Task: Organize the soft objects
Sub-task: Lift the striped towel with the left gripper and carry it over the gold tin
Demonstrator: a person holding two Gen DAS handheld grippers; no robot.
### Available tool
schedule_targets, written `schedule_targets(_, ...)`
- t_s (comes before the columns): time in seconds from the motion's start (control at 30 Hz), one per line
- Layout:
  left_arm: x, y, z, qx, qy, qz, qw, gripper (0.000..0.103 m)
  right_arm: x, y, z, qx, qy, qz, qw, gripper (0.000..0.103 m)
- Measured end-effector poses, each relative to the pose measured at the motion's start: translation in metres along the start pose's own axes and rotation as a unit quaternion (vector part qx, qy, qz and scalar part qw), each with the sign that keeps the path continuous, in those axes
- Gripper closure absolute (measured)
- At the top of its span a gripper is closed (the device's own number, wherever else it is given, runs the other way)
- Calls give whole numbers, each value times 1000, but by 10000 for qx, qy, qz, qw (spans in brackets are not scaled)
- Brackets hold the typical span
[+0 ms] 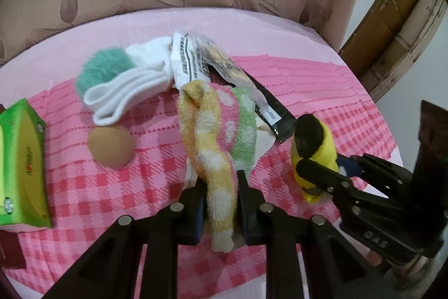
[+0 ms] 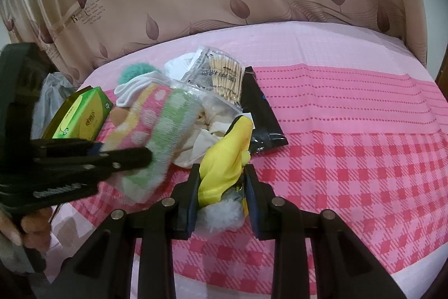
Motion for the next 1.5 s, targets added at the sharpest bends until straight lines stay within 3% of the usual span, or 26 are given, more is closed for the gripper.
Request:
schedule_targets(0.33, 0, 51, 17, -211, 73, -385, 9990, 84, 0, -1, 2, 13, 31, 32, 10000, 76)
schedule_targets(0.63, -9, 87, 85, -866, 545, -689, 9924, 84, -3, 0, 7, 81, 132, 3, 9999, 76)
schedule_targets(1.07, 7, 140, 237, -2153, 1461, -807, 9622, 84, -7, 1, 18, 149, 265, -2, 9995, 76)
schedule_targets(1.33, 41, 144, 307, -2593, 1822, -490, 9472, 84, -11, 2, 30, 197, 383, 11, 9991, 76)
schedule_targets(1.5, 58, 133, 328, -2692, 1977, -259, 9422, 84, -12, 1, 38, 212, 459, 35, 9987, 76)
Point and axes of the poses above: each gripper's, at about its wrist camera, not at the fingertips, and y roughly against the way its jaws point, z to its left, x to its underside, the point moved 7 cm from there along -y, roughly the way its jaws point, and after that the axes turned 2 degrees about -x, right-handed, at the moved point
